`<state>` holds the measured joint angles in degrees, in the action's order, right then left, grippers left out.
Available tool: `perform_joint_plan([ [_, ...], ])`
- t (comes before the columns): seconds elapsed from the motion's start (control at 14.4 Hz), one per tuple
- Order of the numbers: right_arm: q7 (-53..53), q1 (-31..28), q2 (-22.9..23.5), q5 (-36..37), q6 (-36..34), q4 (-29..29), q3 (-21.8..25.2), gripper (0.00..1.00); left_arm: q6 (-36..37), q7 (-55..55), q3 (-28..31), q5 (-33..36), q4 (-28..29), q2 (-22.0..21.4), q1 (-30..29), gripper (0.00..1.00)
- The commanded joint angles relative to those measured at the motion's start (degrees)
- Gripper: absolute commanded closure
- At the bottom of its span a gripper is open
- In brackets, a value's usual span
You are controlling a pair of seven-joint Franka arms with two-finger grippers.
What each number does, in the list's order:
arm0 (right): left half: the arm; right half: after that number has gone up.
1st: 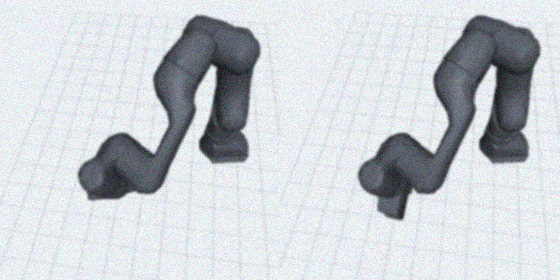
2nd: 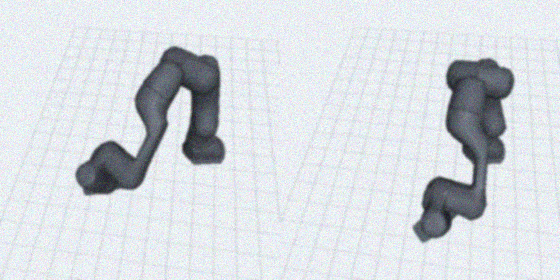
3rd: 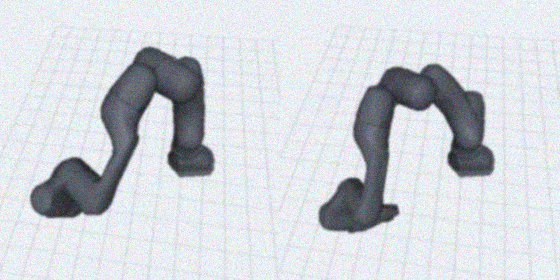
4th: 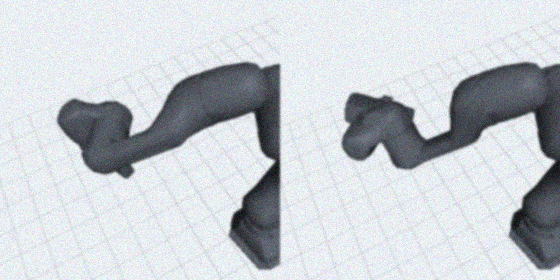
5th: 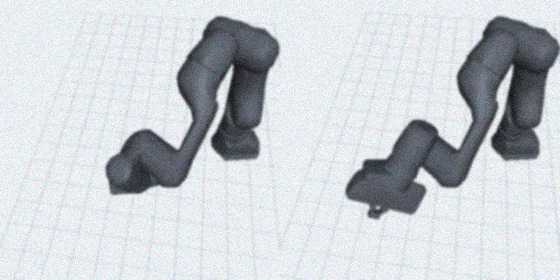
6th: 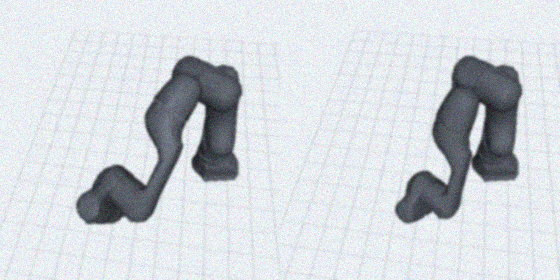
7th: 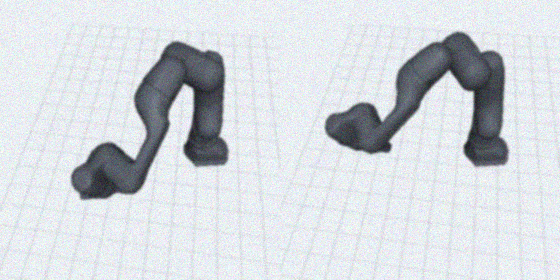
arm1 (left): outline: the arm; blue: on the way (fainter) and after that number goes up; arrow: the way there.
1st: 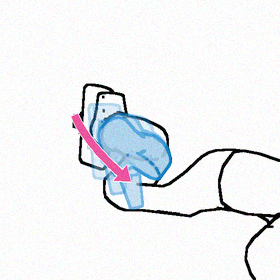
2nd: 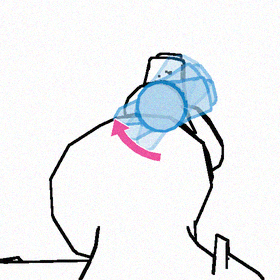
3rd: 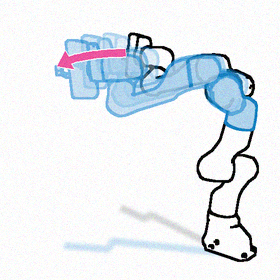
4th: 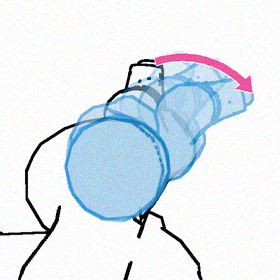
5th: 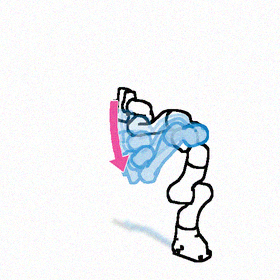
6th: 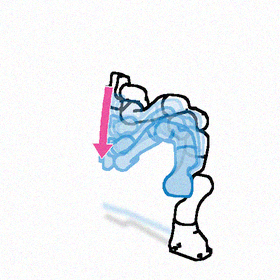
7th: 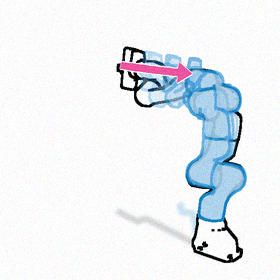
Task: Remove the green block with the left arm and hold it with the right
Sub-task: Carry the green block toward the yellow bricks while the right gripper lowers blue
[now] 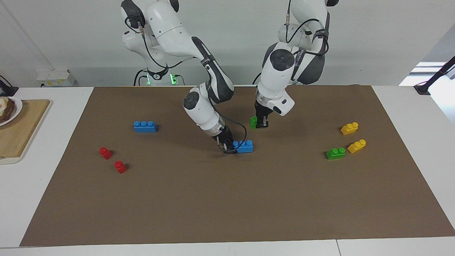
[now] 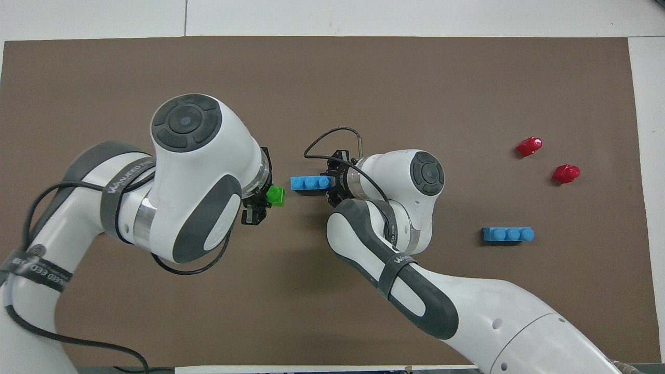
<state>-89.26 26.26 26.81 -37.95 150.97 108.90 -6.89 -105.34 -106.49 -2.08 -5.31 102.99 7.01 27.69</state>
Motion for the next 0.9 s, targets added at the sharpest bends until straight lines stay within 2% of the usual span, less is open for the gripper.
perform_joint_plan([
  [0.0, 0.8, -2.7, -0.1, -1.2, -5.6, -4.6, -0.3, 1.00, 3.5, 14.8, -0.2, -0.9, 7.4, -8.3, -3.8, 1.00],
  [0.21, 1.1, -7.1, -1.5, 0.2, -11.5, -7.4, -0.1, 1.00, 4.4, 30.1, -0.1, -1.0, 15.4, -17.4, -9.4, 1.00],
  [0.28, 1.2, -9.1, -2.4, 1.1, -14.5, -8.2, -0.1, 1.00, 5.8, 36.4, 0.0, -1.0, 16.7, -18.8, -11.1, 1.00],
  [0.49, 4.3, -18.8, -5.4, 8.0, -26.3, -8.6, -0.3, 1.00, 8.0, 57.0, 0.1, -1.0, 17.1, -19.2, -18.3, 1.00],
  [0.62, 11.4, -25.4, -7.5, 8.7, -33.4, -8.1, -0.3, 1.00, 7.3, 68.7, 0.1, -1.0, 18.6, -19.3, -21.8, 1.00],
  [0.83, 18.1, -32.5, -8.5, 8.7, -38.3, -7.3, -0.3, 1.00, 6.2, 86.7, 0.2, -1.0, 20.6, -18.7, -24.9, 1.00],
])
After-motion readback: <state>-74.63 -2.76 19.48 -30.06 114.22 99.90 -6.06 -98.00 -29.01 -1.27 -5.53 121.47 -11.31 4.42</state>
